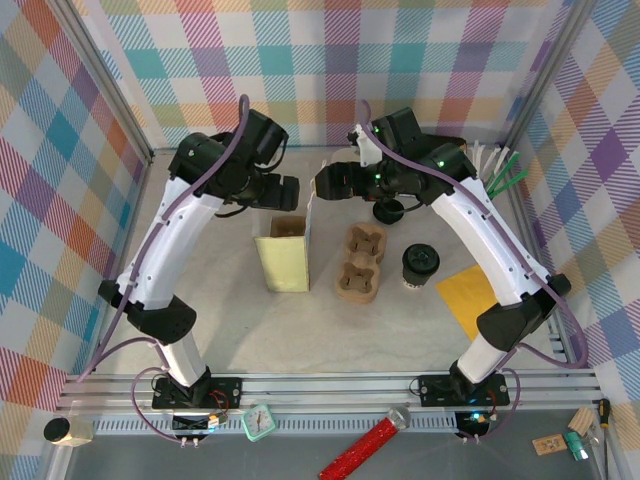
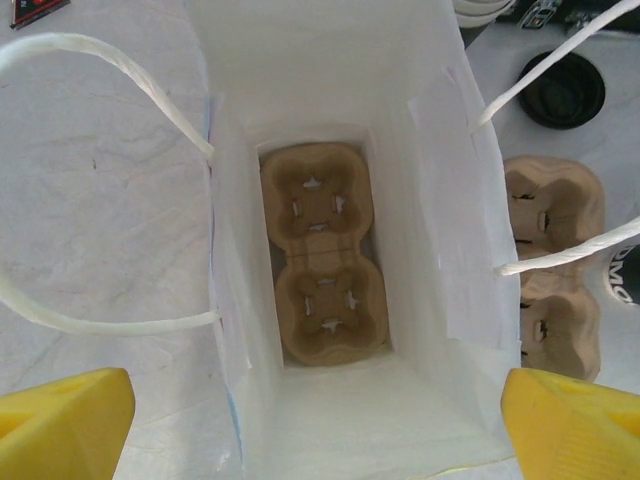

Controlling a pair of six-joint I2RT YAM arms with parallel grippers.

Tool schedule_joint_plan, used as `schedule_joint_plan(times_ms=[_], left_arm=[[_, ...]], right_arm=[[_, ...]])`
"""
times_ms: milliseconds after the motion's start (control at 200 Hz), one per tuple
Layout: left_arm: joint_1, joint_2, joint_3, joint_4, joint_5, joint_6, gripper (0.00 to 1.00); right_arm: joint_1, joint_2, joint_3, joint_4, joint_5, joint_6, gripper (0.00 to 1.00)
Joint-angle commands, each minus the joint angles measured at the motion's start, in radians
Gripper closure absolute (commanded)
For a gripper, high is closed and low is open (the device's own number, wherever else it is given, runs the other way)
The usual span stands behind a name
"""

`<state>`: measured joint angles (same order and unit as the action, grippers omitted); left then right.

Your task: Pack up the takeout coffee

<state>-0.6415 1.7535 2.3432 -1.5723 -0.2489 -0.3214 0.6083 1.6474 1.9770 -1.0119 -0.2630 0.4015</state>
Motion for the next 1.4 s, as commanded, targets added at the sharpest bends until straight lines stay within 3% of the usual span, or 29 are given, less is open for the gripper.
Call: schedule_joint_plan(times_ms=[0, 925, 1080, 1260, 1395], left_arm=[[-0.009, 0.001, 0.031, -0.045, -0.030, -0.002, 0.06], [-0.011, 0.005, 0.025, -0.032, -0.011, 0.002, 0.07], [-0.006, -0.031, 0.007, 0.013, -0.061, -0.006, 0.01], [0.069, -0.180, -0.136, 0.176, -0.041, -0.043, 0.00], [0.179, -0.336, -0.335, 0.340, 0.044, -0.067, 0.00]], right_arm=[[0.005, 0.004, 0.028, -0.016, 0.001, -0.025, 0.01], [0.005, 0.003, 0.022, -0.015, 0.002, -0.018, 0.01], [0.005, 0.002, 0.017, -0.014, 0.010, -0.017, 0.01], [-0.008, -0.035, -0.025, -0.009, 0.076, 0.010, 0.01], [-0.045, -0.092, -0.095, -0.002, 0.116, 0.049, 0.01]])
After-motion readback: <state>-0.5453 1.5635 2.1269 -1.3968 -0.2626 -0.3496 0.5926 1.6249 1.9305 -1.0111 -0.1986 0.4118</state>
